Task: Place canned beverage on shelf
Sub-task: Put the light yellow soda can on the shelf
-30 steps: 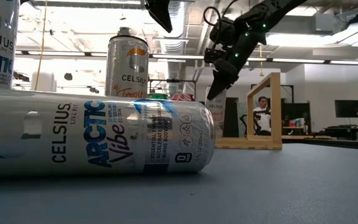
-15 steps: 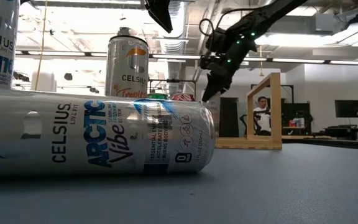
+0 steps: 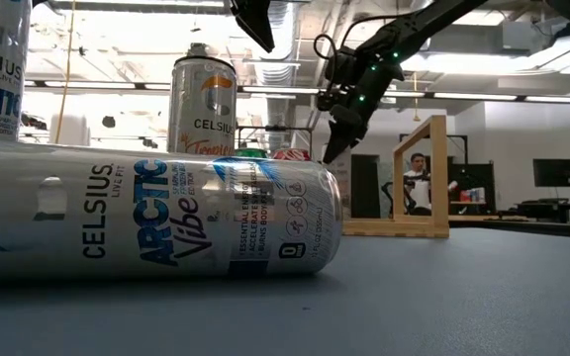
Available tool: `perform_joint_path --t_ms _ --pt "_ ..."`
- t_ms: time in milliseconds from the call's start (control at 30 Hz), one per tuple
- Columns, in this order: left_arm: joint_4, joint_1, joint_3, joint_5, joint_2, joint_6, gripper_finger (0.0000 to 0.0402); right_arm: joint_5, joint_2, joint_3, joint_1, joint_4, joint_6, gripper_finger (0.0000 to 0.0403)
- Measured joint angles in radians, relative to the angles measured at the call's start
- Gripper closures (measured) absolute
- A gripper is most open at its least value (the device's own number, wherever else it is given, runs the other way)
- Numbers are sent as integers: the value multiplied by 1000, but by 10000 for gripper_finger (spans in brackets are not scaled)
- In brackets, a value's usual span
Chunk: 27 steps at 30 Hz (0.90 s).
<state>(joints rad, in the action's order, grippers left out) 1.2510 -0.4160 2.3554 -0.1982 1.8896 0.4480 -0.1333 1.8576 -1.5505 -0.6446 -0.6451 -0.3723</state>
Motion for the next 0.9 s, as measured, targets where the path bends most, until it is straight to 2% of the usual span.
perform_joint_path --t_ms 700,900 --pt "2 0 0 1 0 -8 76 -47 26 4 -1 48 5 152" --pt "2 0 0 3 0 -8 76 -48 27 5 0 57 5 127"
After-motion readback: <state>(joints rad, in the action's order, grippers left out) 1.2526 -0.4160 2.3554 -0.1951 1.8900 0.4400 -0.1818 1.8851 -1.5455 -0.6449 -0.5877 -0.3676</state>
